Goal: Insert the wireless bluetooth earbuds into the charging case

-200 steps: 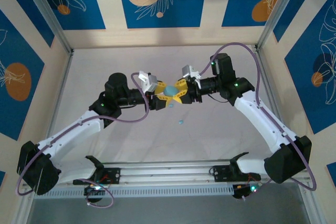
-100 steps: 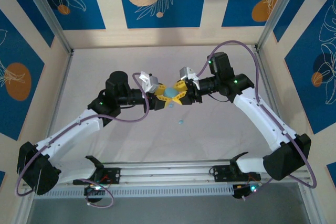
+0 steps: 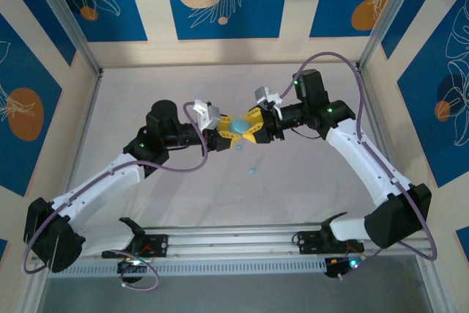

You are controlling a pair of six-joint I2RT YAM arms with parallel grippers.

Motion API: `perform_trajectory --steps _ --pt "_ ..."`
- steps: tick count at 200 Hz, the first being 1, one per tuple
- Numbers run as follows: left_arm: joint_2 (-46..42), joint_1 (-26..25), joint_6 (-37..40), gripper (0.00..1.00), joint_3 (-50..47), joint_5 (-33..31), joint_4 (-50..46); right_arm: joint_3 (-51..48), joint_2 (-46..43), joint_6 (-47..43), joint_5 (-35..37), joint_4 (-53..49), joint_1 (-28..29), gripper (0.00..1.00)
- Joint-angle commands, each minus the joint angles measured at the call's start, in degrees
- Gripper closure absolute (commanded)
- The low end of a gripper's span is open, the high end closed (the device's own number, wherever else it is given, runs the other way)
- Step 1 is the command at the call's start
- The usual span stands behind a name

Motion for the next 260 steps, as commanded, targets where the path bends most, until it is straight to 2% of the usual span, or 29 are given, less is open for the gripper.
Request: perform_trajectory --steps 1,39,78,127,171,197,218,260 --pt "-1.0 -0.5 0.6 0.75 -1.6 2.6 1.7 2.3 0.4 5.9 -3.2 2.9 -1.6 0.58" --pt "-1.5 -0.5 -0.5 0.75 -2.7 1.8 4.5 2.4 0.4 9.0 -2.4 4.2 -2.3 0.47" --pt "-2.2 -0.5 -1.6 0.75 -3.8 0.6 7.0 2.4 0.4 14.0 -1.3 6.9 -3.3 0.41" --pt "-2.4 -0.4 -3.4 0.75 -5.0 -1.9 11.1 1.8 -0.3 15.8 -0.5 7.8 -2.9 0.39" --pt "-2.3 -0.4 -7.6 0.75 -7.3 -4.4 19.6 1.2 -1.8 18.6 5.6 8.1 -1.9 0.38" --pt "-2.1 -0.5 -9.4 0.75 -8.2 -6.5 23.2 0.3 -2.8 15.8 0.5 7.3 -1.4 0.37" --pt "-2.1 -0.5 -10.5 0.75 -9.2 -8.3 26.8 -0.4 -3.1 14.0 2.6 6.5 -0.5 0.35" --pt "-1.7 -0.5 -11.2 0.75 -8.9 -8.2 28.0 -0.8 -2.7 17.8 6.0 8.6 -0.4 0.35"
